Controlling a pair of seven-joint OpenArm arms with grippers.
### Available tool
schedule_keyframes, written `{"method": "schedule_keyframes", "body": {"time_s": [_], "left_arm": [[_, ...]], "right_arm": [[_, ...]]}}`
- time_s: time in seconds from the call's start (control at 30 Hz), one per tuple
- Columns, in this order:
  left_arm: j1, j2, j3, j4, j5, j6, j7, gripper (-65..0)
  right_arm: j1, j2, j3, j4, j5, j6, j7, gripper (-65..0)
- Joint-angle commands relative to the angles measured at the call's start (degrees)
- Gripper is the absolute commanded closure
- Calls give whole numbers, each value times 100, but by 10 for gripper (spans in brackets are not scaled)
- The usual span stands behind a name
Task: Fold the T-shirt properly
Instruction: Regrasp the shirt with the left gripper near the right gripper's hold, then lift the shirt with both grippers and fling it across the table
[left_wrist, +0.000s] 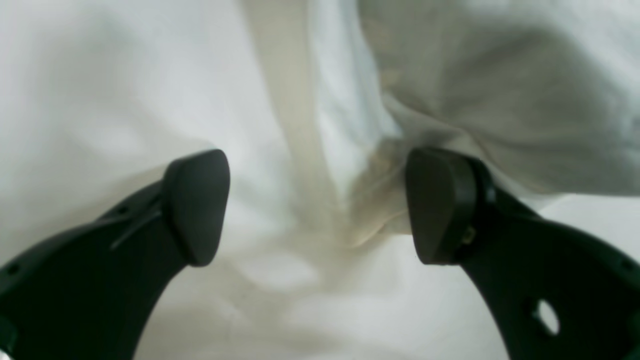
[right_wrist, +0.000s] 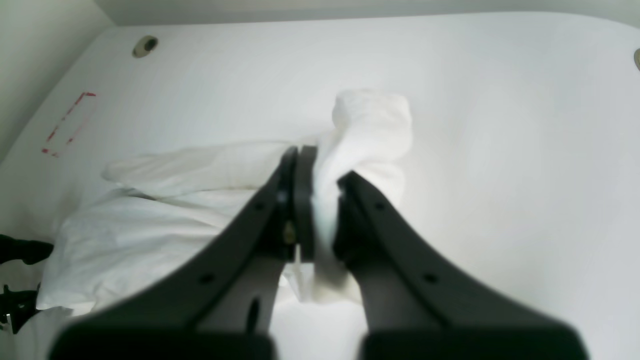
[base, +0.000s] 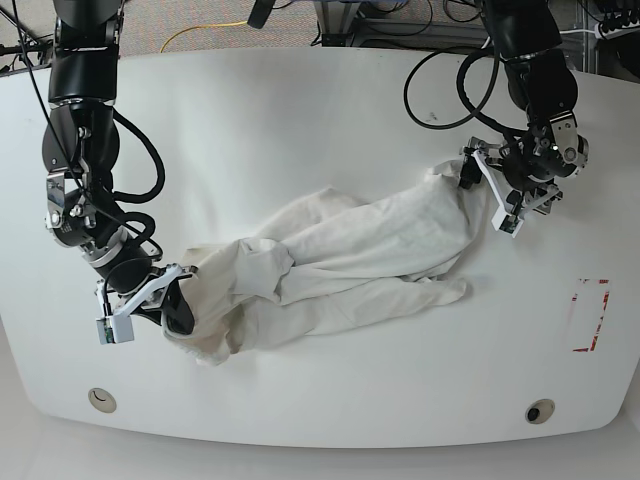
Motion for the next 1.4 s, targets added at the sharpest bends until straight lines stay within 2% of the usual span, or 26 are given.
{"method": "schedule_keyframes", "body": {"time_s": [0.0, 0.03, 0.07, 0.17, 0.2, 0.27, 0.5, 0.67, 1.0, 1.17, 1.37], "left_arm": [[-24, -74, 100, 35, -290, -6, -49, -435], [-7, -74, 135, -17, -333, -6, -49, -394], [2, -83, 179, -105, -386, -6, -49, -308], [-42, -83, 258, -369, -386, -6, -49, -131], [-42, -83, 276, -448, -386, -6, -49, -86], [-42, -83, 329, -536, -395, -6, -49, -57], [-7, -83, 381, -527, -395, -6, -49, -4], [46, -100, 346, 0, -377, -6, -57, -3], [195, -672, 346, 1486, -254, -6, -57, -3], [-95, -821, 346, 1882, -43, -6, -49, -1], [-763, -830, 232, 2049, 282, -6, -22, 0]], "right_arm": [[130, 91, 62, 94, 58, 20, 161, 0], [130, 91, 62, 94, 58, 20, 161, 0], [130, 91, 62, 94, 58, 20, 161, 0], [130, 91, 62, 94, 49, 20, 161, 0], [130, 91, 62, 94, 49, 20, 161, 0], [130, 91, 62, 94, 49, 20, 161, 0], [130, 91, 62, 85, 49, 2, 161, 0], [130, 91, 70, 85, 49, -7, 161, 0], [341, 91, 70, -328, 49, -7, 161, 0], [728, 91, 53, -574, 58, -7, 144, 0], [1317, 100, 35, -1076, 58, -7, 135, 0]]}}
